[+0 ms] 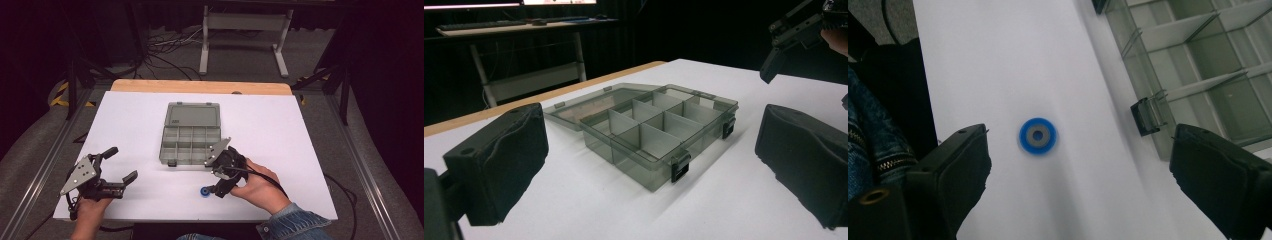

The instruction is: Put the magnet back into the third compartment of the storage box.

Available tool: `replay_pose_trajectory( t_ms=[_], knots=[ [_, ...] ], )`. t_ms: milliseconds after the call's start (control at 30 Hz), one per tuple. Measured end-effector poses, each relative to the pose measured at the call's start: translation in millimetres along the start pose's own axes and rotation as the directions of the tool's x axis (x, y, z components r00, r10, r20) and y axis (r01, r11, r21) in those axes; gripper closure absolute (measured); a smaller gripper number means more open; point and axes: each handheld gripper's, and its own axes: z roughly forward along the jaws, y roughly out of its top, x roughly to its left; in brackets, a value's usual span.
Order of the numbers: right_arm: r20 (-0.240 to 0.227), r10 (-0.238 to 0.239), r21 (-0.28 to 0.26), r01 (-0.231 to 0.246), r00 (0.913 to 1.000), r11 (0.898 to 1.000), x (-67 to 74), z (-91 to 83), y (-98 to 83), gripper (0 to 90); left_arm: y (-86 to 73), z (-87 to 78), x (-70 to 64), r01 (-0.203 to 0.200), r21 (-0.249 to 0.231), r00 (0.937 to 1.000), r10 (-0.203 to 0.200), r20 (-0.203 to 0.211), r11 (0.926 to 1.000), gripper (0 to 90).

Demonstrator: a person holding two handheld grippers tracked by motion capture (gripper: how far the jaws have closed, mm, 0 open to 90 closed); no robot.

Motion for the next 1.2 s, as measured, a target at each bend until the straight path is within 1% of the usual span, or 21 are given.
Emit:
replay_pose_trajectory(
  t_ms=[100,233,267,300,367,433,467,533,633,767,800,833,1033,1100,1133,1200],
  knots=[
    [-0.018,0.007,0.05,-0.006,0.9998,0.999,0.8,2.6,2.1,9.6,0.0,0.1,-0.1,-0.002,0.001,1.0,0.002,0.0,1.0,1.3],
    [-0.03,0.022,0.107,-0.019,0.9993,0.994,2.6,6.1,4.7,9.7,0.0,0.6,-0.3,-0.003,0.0,1.0,0.003,0.001,1.0,1.3],
    [-0.033,0.005,0.123,-0.001,0.9995,0.992,2.0,6.4,5.0,9.8,0.0,0.6,-0.4,-0.003,0.002,1.0,0.003,0.001,1.0,1.3],
    [-0.032,0.004,0.131,0.0,0.9995,0.991,2.4,7.1,5.8,9.9,0.1,0.6,-0.6,-0.004,0.001,1.0,0.004,0.002,1.0,1.3],
    [-0.032,0.003,0.129,0.001,0.9995,0.992,2.9,7.4,6.8,10.3,0.2,0.6,-0.6,-0.006,0.001,1.0,0.006,0.002,1.0,1.3],
    [-0.029,0.0,0.112,0.003,0.9996,0.994,3.1,7.7,7.2,11.2,0.2,0.5,-0.8,-0.005,0.001,1.0,0.005,0.001,1.0,1.3],
    [-0.029,0.007,0.097,-0.005,0.9995,0.995,3.9,8.5,7.1,11.9,0.2,0.5,-0.8,-0.005,0.001,1.0,0.005,0.001,1.0,1.3],
    [-0.026,0.013,0.088,-0.011,0.9996,0.996,4.6,9.9,7.0,12.6,0.3,0.3,-0.7,-0.005,0.001,1.0,0.005,0.001,1.0,1.3],
    [-0.036,-0.003,0.093,0.006,0.9993,0.996,5.3,16.4,5.8,13.9,0.3,0.4,-1.0,-0.005,0.001,1.0,0.005,0.0,1.0,1.3],
    [-0.046,0.001,0.092,0.003,0.999,0.996,7.4,25.7,4.9,15.3,0.3,0.4,-1.2,-0.006,0.001,1.0,0.006,-0.001,1.0,1.3],
    [-0.046,0.001,0.092,0.003,0.999,0.996,7.4,25.7,4.9,15.3,0.5,0.3,-1.1,-0.007,0.003,1.0,0.007,0.001,1.0,1.3],
    [-0.055,-0.002,0.092,0.007,0.9985,0.996,8.2,29.5,4.6,15.6,0.4,0.5,-1.2,-0.007,0.002,1.0,0.007,-0.001,1.0,1.3],
    [-0.073,-0.02,0.116,0.028,0.9972,0.993,11.0,44.3,4.1,16.3,0.2,0.7,-1.1,-0.008,0.003,1.0,0.008,0.0,1.0,1.3],
    [-0.073,-0.018,0.124,0.027,0.9972,0.992,11.9,47.9,4.5,16.8,0.3,0.5,-1.0,-0.007,0.002,1.0,0.007,0.001,1.0,1.3],
    [-0.08,-0.021,0.127,0.031,0.9966,0.991,12.3,50.6,4.9,17.4,0.3,0.5,-1.0,-0.007,0.002,1.0,0.007,0.001,1.0,1.3],
    [-0.08,-0.012,0.133,0.023,0.9967,0.991,13.0,52.2,5.1,17.6,0.3,0.4,-1.0,-0.007,0.002,1.0,0.007,0.001,1.0,1.3]
  ],
)
